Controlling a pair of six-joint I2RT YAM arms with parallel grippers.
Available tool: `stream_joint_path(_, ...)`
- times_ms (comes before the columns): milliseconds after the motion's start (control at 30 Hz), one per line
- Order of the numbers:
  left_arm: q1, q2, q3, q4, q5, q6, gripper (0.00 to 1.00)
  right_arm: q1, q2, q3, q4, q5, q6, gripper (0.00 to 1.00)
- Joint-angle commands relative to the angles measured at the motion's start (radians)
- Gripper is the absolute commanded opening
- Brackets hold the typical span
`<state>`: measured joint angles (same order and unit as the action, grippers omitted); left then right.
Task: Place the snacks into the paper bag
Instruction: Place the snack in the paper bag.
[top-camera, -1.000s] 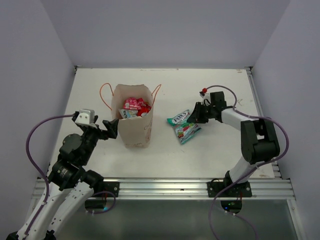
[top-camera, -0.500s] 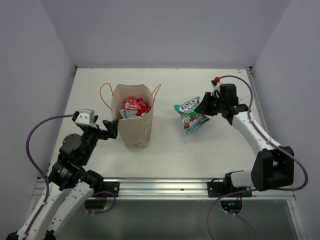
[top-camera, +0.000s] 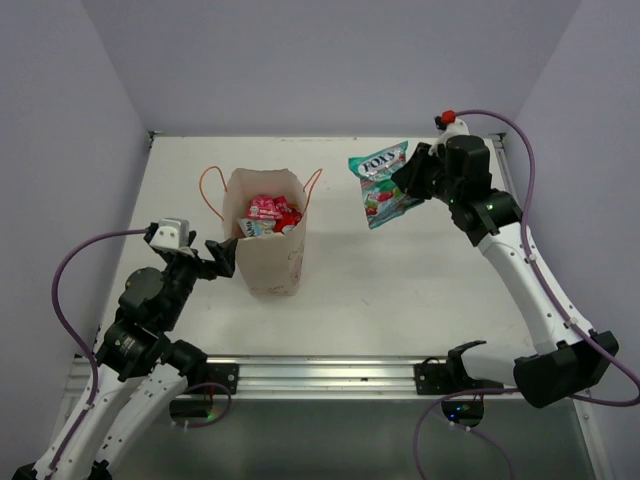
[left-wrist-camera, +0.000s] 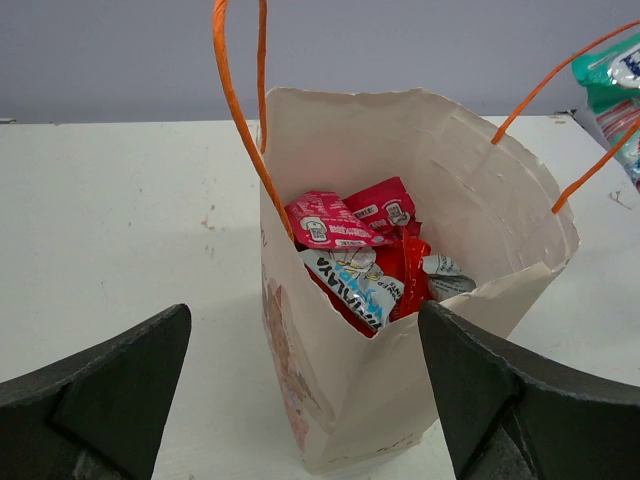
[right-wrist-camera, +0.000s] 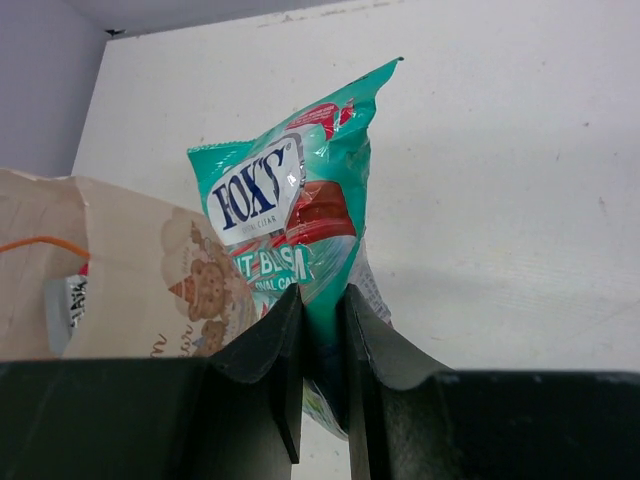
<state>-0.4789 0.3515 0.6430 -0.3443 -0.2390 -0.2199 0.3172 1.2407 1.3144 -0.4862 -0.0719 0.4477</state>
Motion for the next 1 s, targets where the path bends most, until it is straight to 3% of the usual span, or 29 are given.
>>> stream_joint_path(0,0.002,-0.006,-0.005,0.045,0.006,0.017,1.0,0.06,0.008,0.127,0.012,0.116,-0.009,0.0)
stream_joint_path(733,0.002,-0.006,-0.005,0.044,-0.003,0.017,1.0,0.348,0.175,0.411,0.304,0.334,-0.162,0.0)
stream_joint_path(967,0.002,-0.016,-0.006,0.047,-0.008,0.017,1.0,0.486,0.22,0.402,0.449,0.369,-0.227,0.0)
